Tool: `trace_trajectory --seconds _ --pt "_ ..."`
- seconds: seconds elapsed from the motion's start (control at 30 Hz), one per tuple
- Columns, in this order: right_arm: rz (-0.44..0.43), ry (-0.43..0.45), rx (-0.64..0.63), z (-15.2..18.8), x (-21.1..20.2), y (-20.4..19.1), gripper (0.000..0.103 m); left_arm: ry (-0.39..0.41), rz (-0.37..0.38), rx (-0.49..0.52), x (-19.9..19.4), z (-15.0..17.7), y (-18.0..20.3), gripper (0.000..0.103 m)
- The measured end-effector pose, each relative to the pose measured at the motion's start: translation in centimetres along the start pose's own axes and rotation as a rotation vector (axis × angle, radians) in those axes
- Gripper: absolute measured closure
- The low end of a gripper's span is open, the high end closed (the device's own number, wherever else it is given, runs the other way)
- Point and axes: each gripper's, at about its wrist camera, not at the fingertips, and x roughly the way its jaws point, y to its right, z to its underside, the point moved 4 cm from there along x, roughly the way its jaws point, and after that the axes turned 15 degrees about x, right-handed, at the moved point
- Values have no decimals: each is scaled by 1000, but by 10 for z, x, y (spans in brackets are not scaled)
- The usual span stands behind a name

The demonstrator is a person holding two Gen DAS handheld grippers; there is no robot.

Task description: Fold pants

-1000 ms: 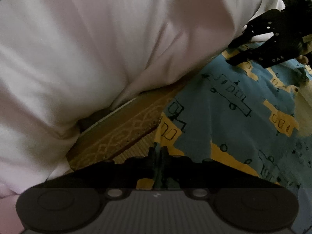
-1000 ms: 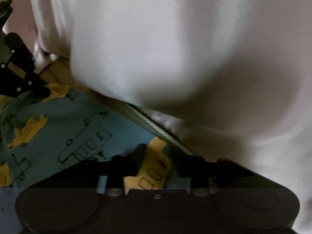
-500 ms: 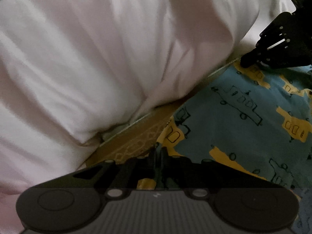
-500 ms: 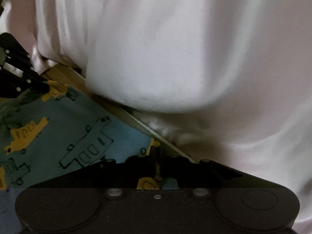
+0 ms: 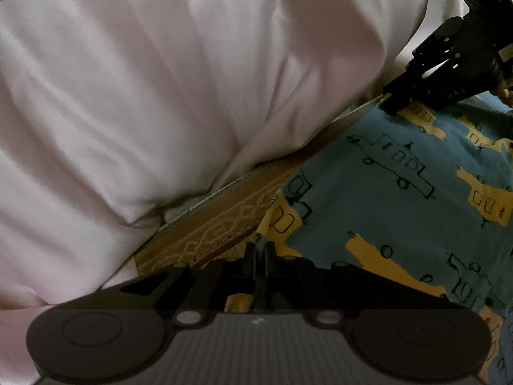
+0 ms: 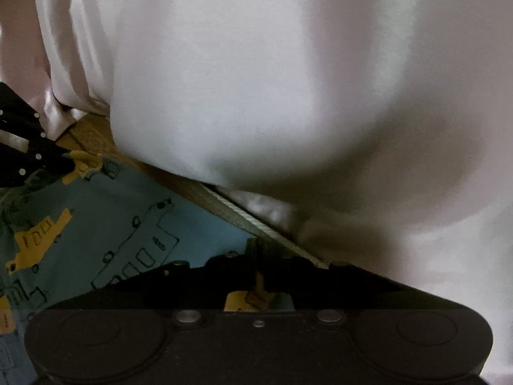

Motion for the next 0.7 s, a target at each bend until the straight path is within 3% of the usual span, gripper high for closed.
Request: trace_trajectory --seconds 0.33,0.7 --pt "31 143 -66 22 -59 -23 103 36 -2 -19 -20 -1 -6 98" --pt "64 268 -110 59 -134 -50 103 120 -54 15 -81 2 10 98"
